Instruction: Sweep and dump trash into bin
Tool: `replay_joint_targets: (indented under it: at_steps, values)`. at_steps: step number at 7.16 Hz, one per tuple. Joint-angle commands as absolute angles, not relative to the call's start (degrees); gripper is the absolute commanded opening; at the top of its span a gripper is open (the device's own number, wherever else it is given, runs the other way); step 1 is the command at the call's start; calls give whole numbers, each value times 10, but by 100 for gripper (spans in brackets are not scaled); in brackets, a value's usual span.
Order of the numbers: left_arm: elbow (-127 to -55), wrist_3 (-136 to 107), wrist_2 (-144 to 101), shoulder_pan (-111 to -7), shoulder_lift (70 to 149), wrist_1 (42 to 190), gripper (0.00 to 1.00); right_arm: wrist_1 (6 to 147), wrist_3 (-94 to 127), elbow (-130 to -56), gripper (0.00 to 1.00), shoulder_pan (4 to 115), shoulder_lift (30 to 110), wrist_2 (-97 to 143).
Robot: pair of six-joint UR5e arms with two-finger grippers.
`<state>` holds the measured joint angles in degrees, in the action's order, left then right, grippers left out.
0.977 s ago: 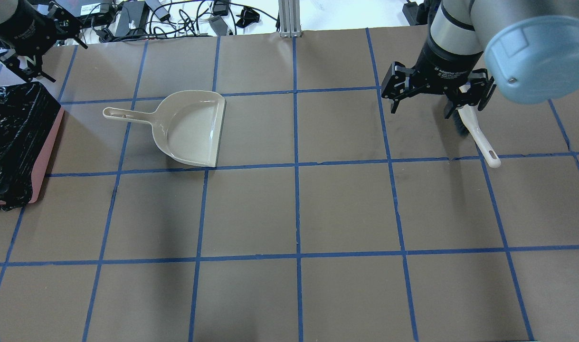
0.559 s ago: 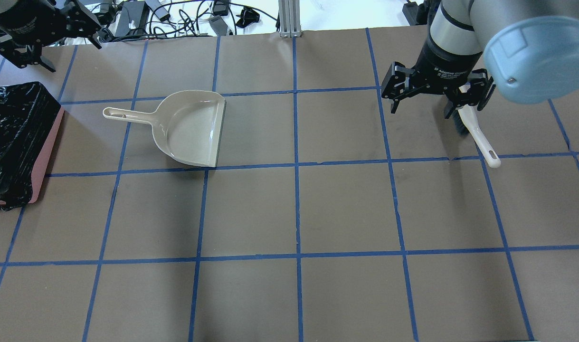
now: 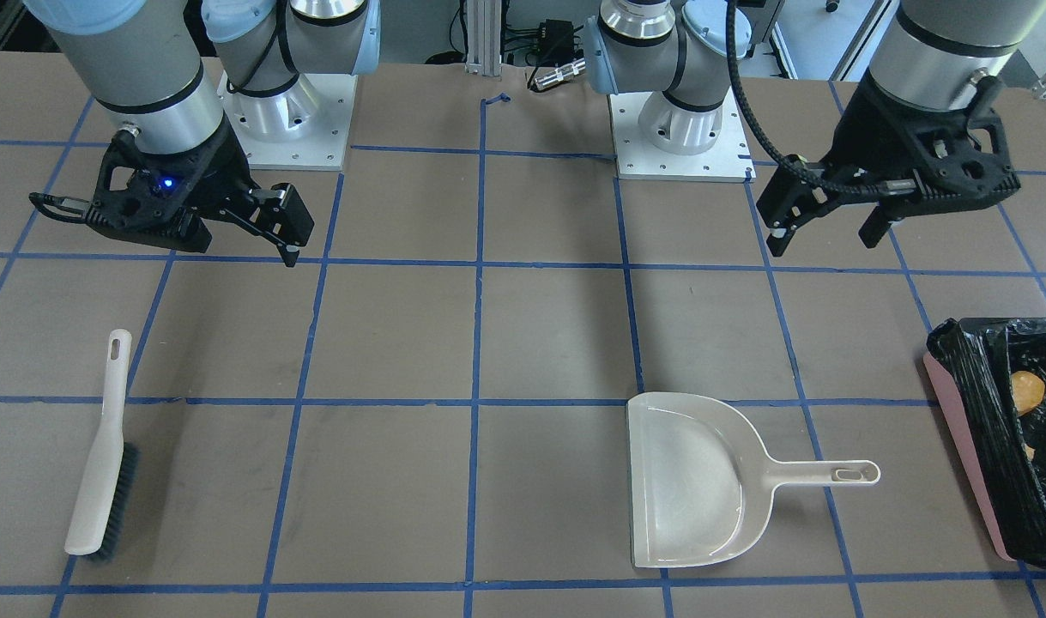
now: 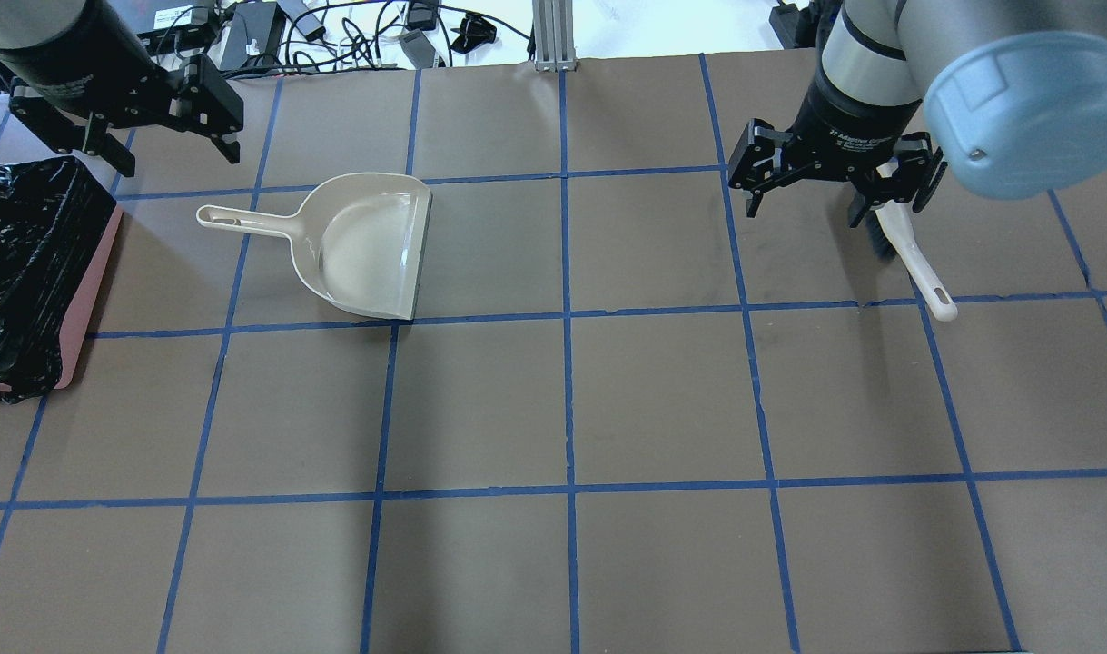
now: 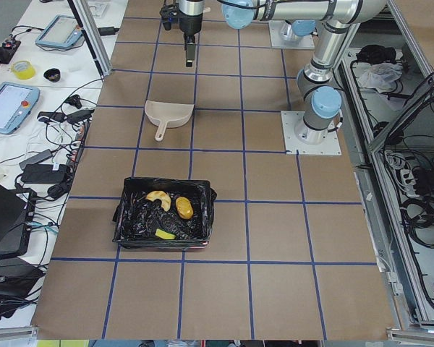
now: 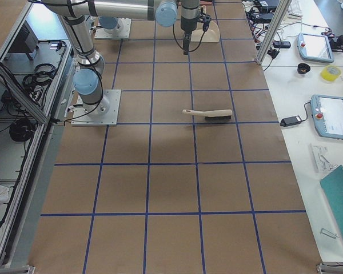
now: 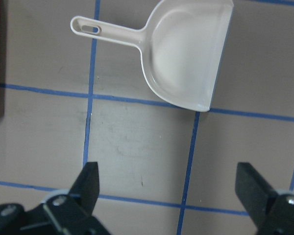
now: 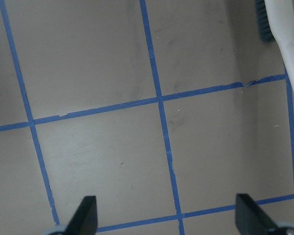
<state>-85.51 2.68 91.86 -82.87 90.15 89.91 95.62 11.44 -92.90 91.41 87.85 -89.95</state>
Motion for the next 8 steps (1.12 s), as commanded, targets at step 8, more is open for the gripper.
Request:
replay_joint_targets:
  at_steps: [8]
  values:
    - [-885, 74, 929, -889, 896, 971, 100, 961, 26, -931, 100, 906, 875, -896]
